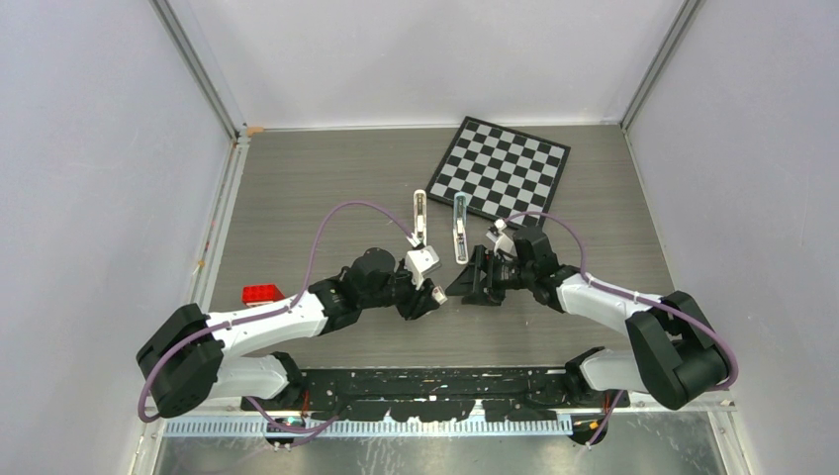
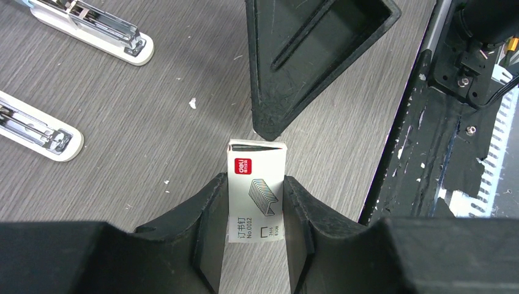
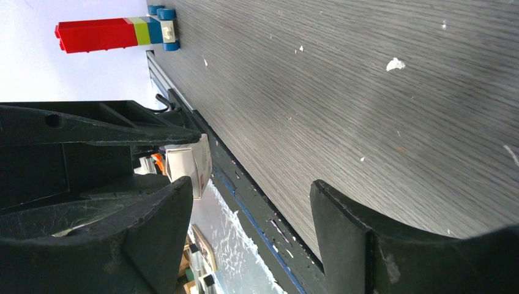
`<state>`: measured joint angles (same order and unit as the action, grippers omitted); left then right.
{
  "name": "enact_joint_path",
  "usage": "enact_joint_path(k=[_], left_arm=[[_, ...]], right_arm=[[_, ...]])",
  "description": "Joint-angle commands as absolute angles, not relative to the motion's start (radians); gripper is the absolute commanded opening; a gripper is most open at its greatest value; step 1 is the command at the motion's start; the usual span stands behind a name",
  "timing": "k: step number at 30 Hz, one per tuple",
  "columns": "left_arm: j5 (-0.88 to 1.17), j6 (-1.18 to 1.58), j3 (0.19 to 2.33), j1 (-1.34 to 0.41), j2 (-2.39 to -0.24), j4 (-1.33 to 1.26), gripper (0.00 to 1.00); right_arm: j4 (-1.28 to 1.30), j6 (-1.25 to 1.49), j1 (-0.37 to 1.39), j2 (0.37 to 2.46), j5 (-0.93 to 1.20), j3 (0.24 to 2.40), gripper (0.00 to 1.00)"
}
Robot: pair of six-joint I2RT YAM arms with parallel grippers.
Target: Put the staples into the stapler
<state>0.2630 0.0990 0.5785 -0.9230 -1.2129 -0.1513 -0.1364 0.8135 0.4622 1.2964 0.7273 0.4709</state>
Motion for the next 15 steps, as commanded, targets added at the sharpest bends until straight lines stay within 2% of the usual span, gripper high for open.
enact_joint_path(k=[1, 15], left_arm=[[0.285, 0.105, 0.582, -0.928, -1.198, -0.228, 0.38], [0.284, 0.092, 0.573, -0.928, -1.201, -0.248, 0.38]], right_arm=[[-0.181, 0.822, 0.472, 1.302, 0.745, 0.485, 0.74], [-0.187, 0.819, 0.500, 1.349, 0.751, 0.499, 0.72]])
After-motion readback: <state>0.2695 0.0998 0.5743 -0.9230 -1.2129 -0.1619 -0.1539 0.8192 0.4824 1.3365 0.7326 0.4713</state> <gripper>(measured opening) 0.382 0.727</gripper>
